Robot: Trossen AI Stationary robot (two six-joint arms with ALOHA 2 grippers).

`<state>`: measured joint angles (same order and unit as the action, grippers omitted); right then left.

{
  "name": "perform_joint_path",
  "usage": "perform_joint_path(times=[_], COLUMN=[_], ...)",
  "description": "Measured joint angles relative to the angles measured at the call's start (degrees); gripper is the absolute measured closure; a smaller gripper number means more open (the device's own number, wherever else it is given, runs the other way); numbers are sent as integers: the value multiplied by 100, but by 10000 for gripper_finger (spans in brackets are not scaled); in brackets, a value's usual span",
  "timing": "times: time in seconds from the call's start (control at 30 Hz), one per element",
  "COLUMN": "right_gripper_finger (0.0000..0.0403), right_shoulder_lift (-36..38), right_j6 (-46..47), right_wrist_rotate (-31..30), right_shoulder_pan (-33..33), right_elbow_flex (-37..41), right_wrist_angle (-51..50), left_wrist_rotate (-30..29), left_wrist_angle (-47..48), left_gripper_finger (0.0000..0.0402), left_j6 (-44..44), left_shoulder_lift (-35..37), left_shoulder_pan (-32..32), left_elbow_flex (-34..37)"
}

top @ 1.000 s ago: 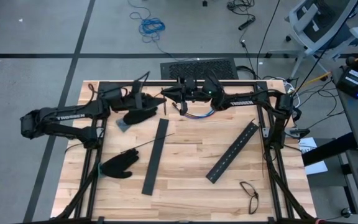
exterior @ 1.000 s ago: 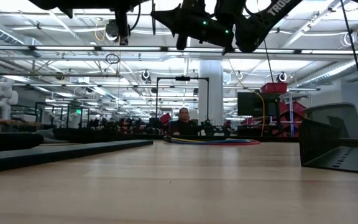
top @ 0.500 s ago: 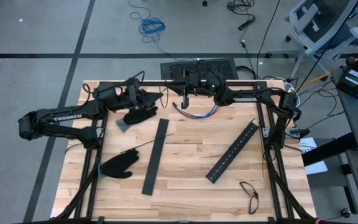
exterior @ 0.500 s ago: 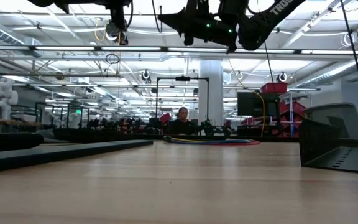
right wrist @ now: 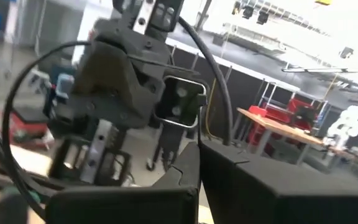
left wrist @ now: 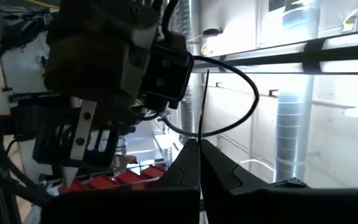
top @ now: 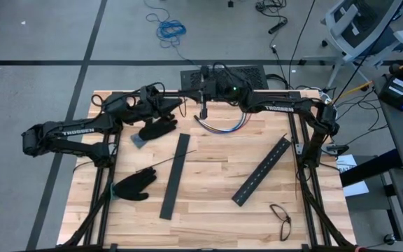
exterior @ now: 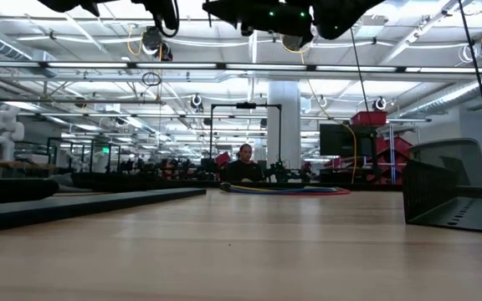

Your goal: Ziptie cables

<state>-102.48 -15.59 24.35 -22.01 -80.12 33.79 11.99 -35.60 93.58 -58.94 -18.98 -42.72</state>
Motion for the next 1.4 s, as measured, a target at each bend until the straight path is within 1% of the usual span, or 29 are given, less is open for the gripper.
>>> perform_joint_path(times=[0.17,0.4,0.77,0.93,1.1,1.23,1.4], right_gripper_finger=[403,403,403,403,403,403,403], right_shoulder_lift=[0,-2,-4,-4,-4,-4,-4], right_j6=[-44,-54,-19,122,144,144,161], right_wrist_rotate=[-23,-36,51,265,256,136,137], right_shoulder_pan=[-30,-43,38,34,34,25,23], right_elbow_flex=[-17,-17,-17,-17,-17,-17,-17], right_wrist_angle=[73,317,305,315,322,324,324], left_wrist_rotate=[136,149,62,209,332,404,449], left_wrist_angle=[9,52,-6,-26,-126,-302,-301], left_gripper_finger=[401,401,401,401,401,401,401], left_j6=[17,201,207,205,205,203,194], left_shoulder_lift=[0,0,2,2,2,4,4], left_shoulder_pan=[20,142,-6,-13,-13,-13,-11], left_elbow_flex=[0,0,-2,-2,-2,-4,-4])
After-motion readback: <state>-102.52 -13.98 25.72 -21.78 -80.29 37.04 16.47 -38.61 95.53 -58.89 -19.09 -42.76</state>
